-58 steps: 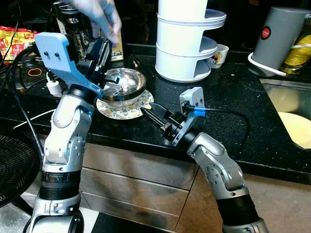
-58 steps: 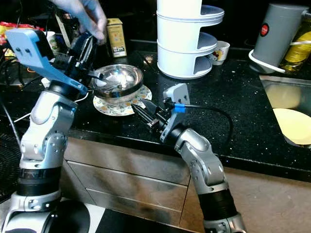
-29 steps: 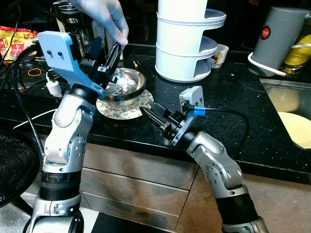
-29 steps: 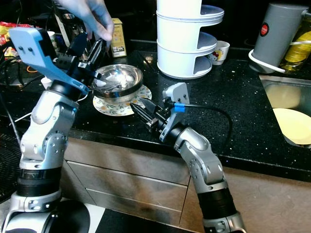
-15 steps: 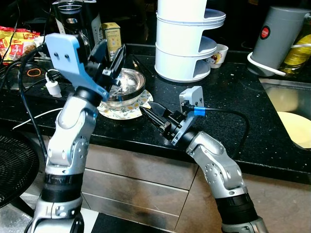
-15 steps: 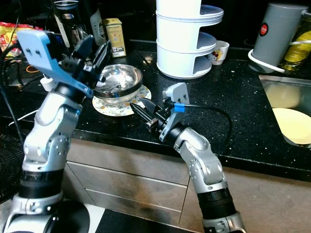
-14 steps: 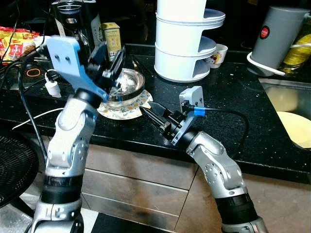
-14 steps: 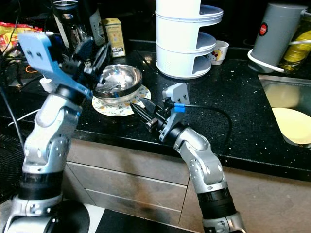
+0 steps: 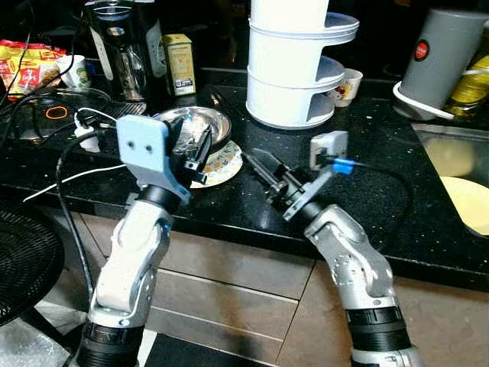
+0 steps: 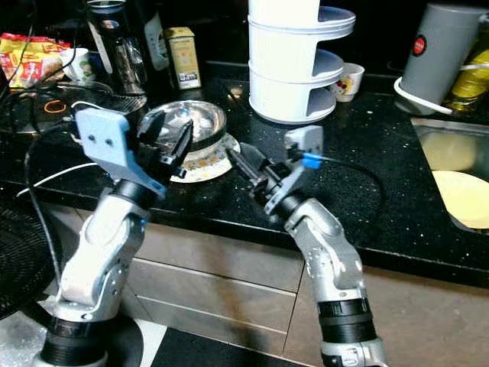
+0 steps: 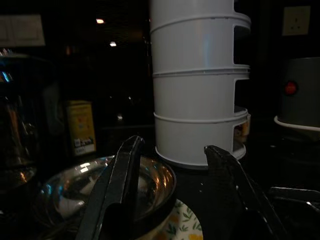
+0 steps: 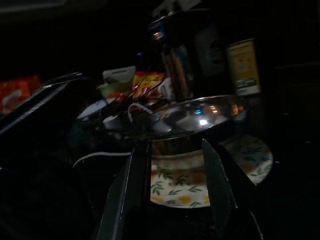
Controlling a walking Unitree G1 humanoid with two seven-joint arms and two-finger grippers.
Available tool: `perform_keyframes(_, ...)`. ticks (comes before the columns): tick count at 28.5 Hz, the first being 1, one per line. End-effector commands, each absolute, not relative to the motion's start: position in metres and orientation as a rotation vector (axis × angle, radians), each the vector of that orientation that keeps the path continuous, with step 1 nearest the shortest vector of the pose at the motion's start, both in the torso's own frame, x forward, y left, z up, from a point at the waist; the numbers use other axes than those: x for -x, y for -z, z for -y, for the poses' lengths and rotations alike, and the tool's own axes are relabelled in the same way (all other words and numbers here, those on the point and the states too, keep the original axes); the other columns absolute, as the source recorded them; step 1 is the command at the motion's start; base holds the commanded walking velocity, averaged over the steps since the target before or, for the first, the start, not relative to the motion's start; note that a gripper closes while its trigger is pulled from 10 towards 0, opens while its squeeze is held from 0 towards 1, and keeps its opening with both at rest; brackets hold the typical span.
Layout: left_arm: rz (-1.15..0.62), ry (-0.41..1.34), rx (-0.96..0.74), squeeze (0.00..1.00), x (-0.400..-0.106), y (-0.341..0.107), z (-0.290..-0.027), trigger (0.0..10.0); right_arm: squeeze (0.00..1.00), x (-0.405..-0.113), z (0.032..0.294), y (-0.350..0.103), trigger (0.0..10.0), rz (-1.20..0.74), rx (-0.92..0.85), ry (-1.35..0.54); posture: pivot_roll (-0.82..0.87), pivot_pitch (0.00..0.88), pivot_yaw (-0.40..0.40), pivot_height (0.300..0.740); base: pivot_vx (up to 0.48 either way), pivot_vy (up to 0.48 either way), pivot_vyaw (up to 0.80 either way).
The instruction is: Kitchen organization
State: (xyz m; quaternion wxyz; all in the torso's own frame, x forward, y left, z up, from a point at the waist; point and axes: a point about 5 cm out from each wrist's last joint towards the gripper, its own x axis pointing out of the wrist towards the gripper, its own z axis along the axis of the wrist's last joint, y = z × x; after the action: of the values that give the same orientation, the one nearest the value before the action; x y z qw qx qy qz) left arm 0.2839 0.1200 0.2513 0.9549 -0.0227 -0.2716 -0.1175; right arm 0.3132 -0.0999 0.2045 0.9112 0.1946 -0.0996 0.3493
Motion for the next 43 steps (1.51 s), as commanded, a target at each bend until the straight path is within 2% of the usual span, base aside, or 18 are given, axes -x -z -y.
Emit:
perform_keyframes(1, 0.566, 0.227, 0.018, 0.0, -0.282, -0.254, -0.119, 10.0, 0.0, -0.315, 0.108, -0.2, 10.0, 0.193, -0.454, -0.646, 0.04, 0.0, -0.011, 0.74, 0.0, 0.0, 0.0)
perform_keyframes(9, 0.519, 0.181, -0.011, 0.0, -0.279, -0.241, -0.118, 10.0, 0.0, -0.317, 0.131, -0.193, 10.0, 0.182, -0.455, -0.439, 0.03, 0.0, -0.007, 0.74, 0.0, 0.0, 0.0)
perform_keyframes(11, 0.475, 0.171, -0.02, 0.0, -0.271, -0.227, -0.115, 10.0, 0.0, -0.313, 0.143, -0.189, 10.0, 0.172, -0.437, -0.348, 0.03, 0.0, -0.004, 0.74, 0.0, 0.0, 0.0)
perform_keyframes(17, 0.417, 0.169, -0.022, 0.0, -0.254, -0.21, -0.105, 10.0, 0.0, -0.301, 0.157, -0.181, 10.0, 0.131, -0.428, -0.239, 0.02, 0.0, -0.005, 0.74, 0.0, 0.0, 0.0)
perform_keyframes(23, 0.414, 0.174, -0.036, 0.0, -0.255, -0.209, -0.1, 10.0, 0.0, -0.299, 0.158, -0.181, 10.0, 0.131, -0.387, -0.235, 0.01, 0.0, -0.003, 0.74, 0.0, 0.0, 0.0)
perform_keyframes(29, 0.378, 0.124, -0.07, 0.0, -0.266, -0.207, -0.106, 10.0, 0.0, -0.3, 0.152, -0.188, 10.0, 0.159, -0.356, -0.291, 0.0, 0.0, 0.009, 0.74, 0.0, 0.0, 0.0)
perform_keyframes(43, 0.332, 0.119, -0.091, 0.0, -0.271, -0.205, -0.109, 10.0, 0.0, -0.297, 0.146, -0.188, 10.0, 0.146, -0.36, -0.306, 0.0, 0.0, 0.014, 0.74, -0.036, 0.0, 0.0)
